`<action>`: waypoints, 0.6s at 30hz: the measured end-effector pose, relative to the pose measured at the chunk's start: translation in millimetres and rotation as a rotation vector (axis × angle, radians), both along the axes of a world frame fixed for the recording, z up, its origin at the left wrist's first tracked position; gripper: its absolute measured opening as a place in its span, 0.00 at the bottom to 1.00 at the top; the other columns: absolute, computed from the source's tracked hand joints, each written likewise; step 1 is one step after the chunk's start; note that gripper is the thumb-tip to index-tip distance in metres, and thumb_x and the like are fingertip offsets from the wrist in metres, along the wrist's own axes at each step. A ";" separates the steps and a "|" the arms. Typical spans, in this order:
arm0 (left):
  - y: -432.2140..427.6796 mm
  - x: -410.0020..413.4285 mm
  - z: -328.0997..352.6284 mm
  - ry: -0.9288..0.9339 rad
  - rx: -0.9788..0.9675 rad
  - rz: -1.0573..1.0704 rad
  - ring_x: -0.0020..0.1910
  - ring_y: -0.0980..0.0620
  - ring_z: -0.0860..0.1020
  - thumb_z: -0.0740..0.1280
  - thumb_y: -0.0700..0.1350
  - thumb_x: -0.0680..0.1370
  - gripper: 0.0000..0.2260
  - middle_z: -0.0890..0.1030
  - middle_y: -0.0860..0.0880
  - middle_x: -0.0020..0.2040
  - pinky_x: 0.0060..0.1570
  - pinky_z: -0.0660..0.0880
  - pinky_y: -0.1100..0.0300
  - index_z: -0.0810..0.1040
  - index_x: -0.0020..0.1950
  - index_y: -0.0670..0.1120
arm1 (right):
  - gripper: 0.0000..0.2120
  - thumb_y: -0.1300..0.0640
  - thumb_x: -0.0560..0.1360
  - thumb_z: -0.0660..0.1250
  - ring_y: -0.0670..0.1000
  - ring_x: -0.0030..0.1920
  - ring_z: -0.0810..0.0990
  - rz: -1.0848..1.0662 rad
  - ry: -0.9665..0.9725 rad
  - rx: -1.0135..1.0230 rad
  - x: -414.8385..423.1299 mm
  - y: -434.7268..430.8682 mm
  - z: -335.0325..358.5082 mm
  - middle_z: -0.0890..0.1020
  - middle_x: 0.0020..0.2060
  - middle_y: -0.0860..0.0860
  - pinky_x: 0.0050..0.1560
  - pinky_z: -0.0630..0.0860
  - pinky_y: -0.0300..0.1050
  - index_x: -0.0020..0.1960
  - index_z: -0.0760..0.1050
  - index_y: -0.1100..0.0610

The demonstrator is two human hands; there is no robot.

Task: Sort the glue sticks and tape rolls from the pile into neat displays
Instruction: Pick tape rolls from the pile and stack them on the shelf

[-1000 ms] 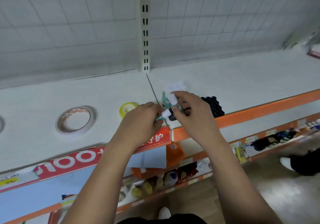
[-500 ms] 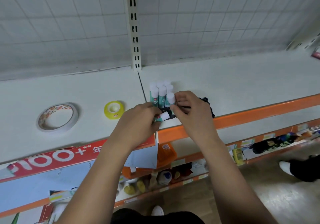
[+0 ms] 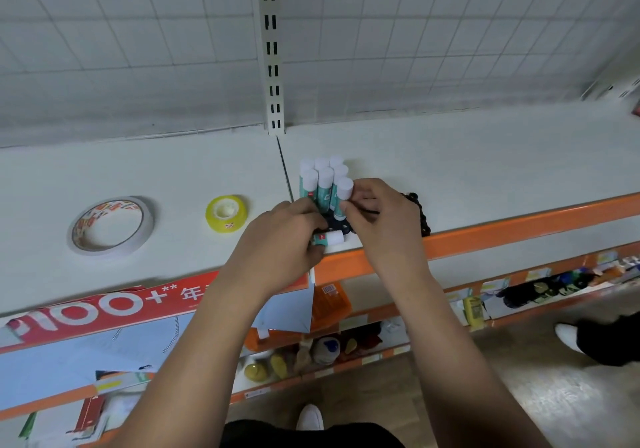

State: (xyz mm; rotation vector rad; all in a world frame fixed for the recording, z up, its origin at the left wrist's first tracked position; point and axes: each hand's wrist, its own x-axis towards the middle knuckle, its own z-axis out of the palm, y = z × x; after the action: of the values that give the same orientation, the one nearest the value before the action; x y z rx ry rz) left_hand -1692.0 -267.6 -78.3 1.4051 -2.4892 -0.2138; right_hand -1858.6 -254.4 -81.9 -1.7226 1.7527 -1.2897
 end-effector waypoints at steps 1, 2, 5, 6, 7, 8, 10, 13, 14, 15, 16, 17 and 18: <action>0.1 0.4 -0.4 0.003 0.001 0.000 0.58 0.50 0.73 0.67 0.51 0.76 0.15 0.74 0.56 0.61 0.47 0.74 0.55 0.78 0.62 0.53 | 0.10 0.59 0.74 0.72 0.39 0.46 0.80 -0.008 0.015 -0.005 -0.2 -0.8 -0.2 0.79 0.43 0.42 0.48 0.76 0.28 0.54 0.79 0.53; 0.0 0.9 -0.9 0.004 0.004 0.000 0.58 0.50 0.73 0.67 0.51 0.76 0.15 0.74 0.56 0.61 0.47 0.74 0.55 0.78 0.62 0.53 | 0.09 0.59 0.74 0.72 0.39 0.46 0.80 -0.015 0.030 -0.008 -0.5 -1.8 -0.3 0.79 0.43 0.43 0.47 0.76 0.29 0.53 0.79 0.54; -1.2 1.3 -1.0 0.006 0.010 -0.004 0.58 0.51 0.73 0.67 0.52 0.76 0.15 0.74 0.56 0.61 0.48 0.74 0.56 0.78 0.62 0.54 | 0.08 0.59 0.73 0.72 0.42 0.45 0.80 -0.038 0.061 -0.009 0.6 -4.2 -0.8 0.80 0.43 0.47 0.47 0.78 0.34 0.52 0.78 0.55; -1.3 1.2 -0.8 0.008 0.014 -0.006 0.58 0.51 0.74 0.67 0.53 0.77 0.15 0.74 0.56 0.61 0.48 0.74 0.56 0.79 0.62 0.54 | 0.08 0.60 0.73 0.72 0.44 0.44 0.80 -0.044 0.067 -0.013 1.1 -4.4 -1.4 0.81 0.42 0.48 0.47 0.79 0.36 0.51 0.78 0.56; -1.2 1.0 -0.7 0.010 0.019 -0.007 0.58 0.51 0.74 0.67 0.53 0.77 0.15 0.74 0.56 0.61 0.48 0.74 0.56 0.79 0.62 0.54 | 0.07 0.60 0.73 0.72 0.45 0.44 0.81 -0.047 0.074 -0.020 1.6 -4.6 -2.0 0.81 0.42 0.49 0.47 0.80 0.39 0.51 0.78 0.57; -0.9 0.9 -0.7 0.014 0.022 -0.007 0.58 0.51 0.74 0.67 0.53 0.77 0.14 0.74 0.56 0.61 0.48 0.73 0.57 0.79 0.62 0.54 | 0.07 0.60 0.73 0.72 0.45 0.43 0.80 -0.046 0.084 -0.028 2.3 -4.9 -2.4 0.81 0.42 0.49 0.46 0.80 0.40 0.50 0.78 0.57; -0.4 0.8 -0.4 0.024 0.023 -0.008 0.58 0.51 0.74 0.68 0.53 0.76 0.13 0.74 0.56 0.61 0.47 0.72 0.58 0.79 0.61 0.55 | 0.07 0.61 0.73 0.72 0.46 0.42 0.80 -0.035 0.109 -0.034 3.7 -5.7 -3.3 0.81 0.41 0.49 0.46 0.80 0.43 0.50 0.78 0.57; -0.3 0.0 0.2 0.034 0.025 -0.004 0.57 0.52 0.75 0.68 0.52 0.76 0.13 0.74 0.56 0.60 0.47 0.72 0.59 0.80 0.60 0.55 | 0.07 0.61 0.73 0.72 0.47 0.42 0.80 -0.034 0.115 -0.029 6.2 -6.5 -4.2 0.81 0.42 0.50 0.46 0.80 0.44 0.50 0.78 0.57; -0.2 -0.4 0.8 0.037 0.028 -0.002 0.57 0.52 0.75 0.69 0.51 0.76 0.13 0.75 0.56 0.60 0.46 0.71 0.59 0.80 0.60 0.55 | 0.07 0.61 0.73 0.71 0.47 0.43 0.81 -0.033 0.104 -0.025 6.3 -6.2 -4.0 0.81 0.43 0.51 0.47 0.80 0.45 0.51 0.79 0.57; 0.1 -0.8 1.3 0.040 0.029 0.000 0.57 0.52 0.75 0.69 0.51 0.76 0.13 0.75 0.56 0.60 0.46 0.71 0.60 0.80 0.60 0.55 | 0.07 0.61 0.73 0.71 0.48 0.43 0.81 -0.029 0.097 -0.019 5.8 -6.0 -3.0 0.82 0.44 0.52 0.48 0.80 0.46 0.51 0.79 0.58; 0.5 -1.2 1.9 0.041 0.026 0.000 0.57 0.52 0.74 0.69 0.51 0.76 0.13 0.75 0.56 0.60 0.46 0.70 0.60 0.80 0.60 0.55 | 0.08 0.61 0.74 0.71 0.48 0.45 0.81 -0.021 0.099 -0.008 4.5 -6.2 -1.2 0.82 0.44 0.52 0.49 0.80 0.46 0.52 0.79 0.58; 0.8 -1.1 2.8 0.040 0.024 0.002 0.58 0.52 0.74 0.68 0.51 0.76 0.12 0.75 0.56 0.60 0.46 0.70 0.60 0.80 0.60 0.55 | 0.08 0.61 0.74 0.72 0.48 0.46 0.82 -0.008 0.108 0.008 2.5 -6.5 0.7 0.83 0.45 0.52 0.51 0.80 0.46 0.52 0.80 0.59; 1.1 -0.7 4.1 0.039 0.023 0.004 0.57 0.52 0.74 0.68 0.51 0.76 0.12 0.75 0.56 0.59 0.46 0.71 0.60 0.80 0.60 0.55 | 0.08 0.60 0.74 0.72 0.48 0.47 0.82 0.002 0.121 0.029 0.0 -6.6 2.6 0.83 0.46 0.52 0.53 0.79 0.46 0.53 0.80 0.59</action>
State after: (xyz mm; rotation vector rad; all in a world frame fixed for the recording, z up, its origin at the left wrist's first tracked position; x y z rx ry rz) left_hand -1692.7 -266.5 -74.2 1.4014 -2.4597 -0.2676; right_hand -1858.6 -261.0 -79.3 -1.8198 1.8254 -1.1763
